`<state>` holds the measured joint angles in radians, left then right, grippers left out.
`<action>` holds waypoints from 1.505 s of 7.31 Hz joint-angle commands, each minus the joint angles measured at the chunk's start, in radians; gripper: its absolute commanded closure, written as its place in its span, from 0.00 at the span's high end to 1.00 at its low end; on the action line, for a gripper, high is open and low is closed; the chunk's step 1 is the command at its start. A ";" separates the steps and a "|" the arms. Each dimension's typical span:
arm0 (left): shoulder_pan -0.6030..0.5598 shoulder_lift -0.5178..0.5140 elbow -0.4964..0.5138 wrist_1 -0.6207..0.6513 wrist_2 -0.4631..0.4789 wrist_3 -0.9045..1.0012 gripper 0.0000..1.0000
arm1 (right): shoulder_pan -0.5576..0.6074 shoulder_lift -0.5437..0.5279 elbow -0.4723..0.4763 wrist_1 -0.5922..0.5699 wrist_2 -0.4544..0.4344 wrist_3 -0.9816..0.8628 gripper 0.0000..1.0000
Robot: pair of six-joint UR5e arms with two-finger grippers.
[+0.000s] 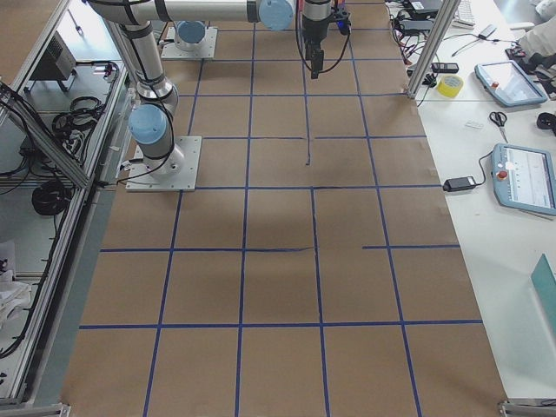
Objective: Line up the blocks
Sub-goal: 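Carry the orange cube with the left gripper toward the purple and pink cubes, then set the orange cube between the purple and pink cubes with the left gripper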
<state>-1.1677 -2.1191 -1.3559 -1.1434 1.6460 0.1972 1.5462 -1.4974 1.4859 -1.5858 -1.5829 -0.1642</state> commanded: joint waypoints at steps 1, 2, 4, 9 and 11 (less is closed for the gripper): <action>0.063 -0.031 0.009 0.014 -0.061 0.102 0.03 | 0.000 0.008 -0.003 -0.002 0.003 0.000 1.00; 0.068 -0.047 0.011 0.037 -0.057 0.213 0.00 | 0.000 0.014 -0.001 0.000 0.000 0.000 1.00; 0.155 -0.096 0.017 0.050 -0.058 0.266 0.00 | 0.000 0.013 -0.003 0.001 0.000 0.002 1.00; 0.189 -0.133 0.035 0.040 -0.051 0.364 0.00 | 0.000 0.013 -0.003 0.000 0.001 0.002 1.00; 0.189 -0.159 0.026 0.047 -0.049 0.364 0.00 | 0.000 0.013 -0.003 0.000 0.000 0.002 1.00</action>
<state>-0.9794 -2.2623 -1.3241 -1.1009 1.5956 0.5598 1.5462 -1.4848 1.4834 -1.5869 -1.5818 -0.1626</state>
